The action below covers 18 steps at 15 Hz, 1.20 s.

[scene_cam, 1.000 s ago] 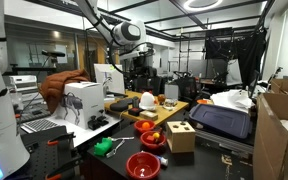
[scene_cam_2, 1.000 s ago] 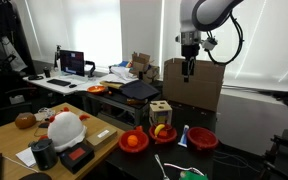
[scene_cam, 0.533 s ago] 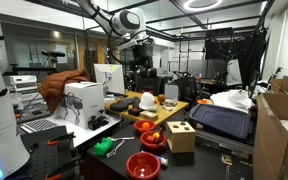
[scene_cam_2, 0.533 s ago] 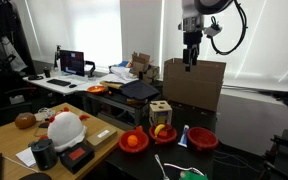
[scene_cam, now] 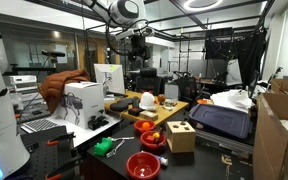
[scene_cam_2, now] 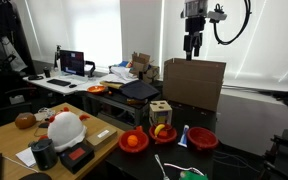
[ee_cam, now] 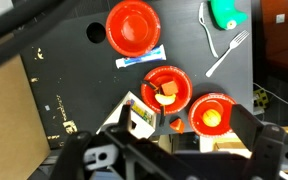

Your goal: Remove the fork from the bowl

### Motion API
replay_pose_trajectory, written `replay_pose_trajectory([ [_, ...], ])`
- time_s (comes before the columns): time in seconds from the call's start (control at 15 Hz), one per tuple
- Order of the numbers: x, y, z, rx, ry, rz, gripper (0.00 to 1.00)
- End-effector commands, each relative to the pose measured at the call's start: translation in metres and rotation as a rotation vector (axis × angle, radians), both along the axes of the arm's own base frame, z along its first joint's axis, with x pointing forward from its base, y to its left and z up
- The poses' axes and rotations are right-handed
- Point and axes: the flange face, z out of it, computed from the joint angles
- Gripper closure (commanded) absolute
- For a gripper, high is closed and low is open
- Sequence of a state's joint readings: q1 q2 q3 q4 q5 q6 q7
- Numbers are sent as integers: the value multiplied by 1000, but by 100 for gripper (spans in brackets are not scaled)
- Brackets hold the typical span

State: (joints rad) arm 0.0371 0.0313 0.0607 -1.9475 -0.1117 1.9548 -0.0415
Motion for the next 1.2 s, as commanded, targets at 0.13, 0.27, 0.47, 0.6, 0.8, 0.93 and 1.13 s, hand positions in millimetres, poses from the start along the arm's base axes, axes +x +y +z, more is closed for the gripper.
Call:
replay_pose_trajectory([
  [0.13,-7,2,17,37,21,-15,0],
  [0.27,-7,2,19,42,26,-18,0],
  [0.47,-6,-1,22,51,26,-26,0],
  [0.6,-7,-3,23,55,26,-29,0],
  [0.8,-2,-2,13,40,12,-29,0],
  [0.93,-2,-4,14,40,11,-32,0],
  [1.13,-2,-4,15,40,10,-33,0],
])
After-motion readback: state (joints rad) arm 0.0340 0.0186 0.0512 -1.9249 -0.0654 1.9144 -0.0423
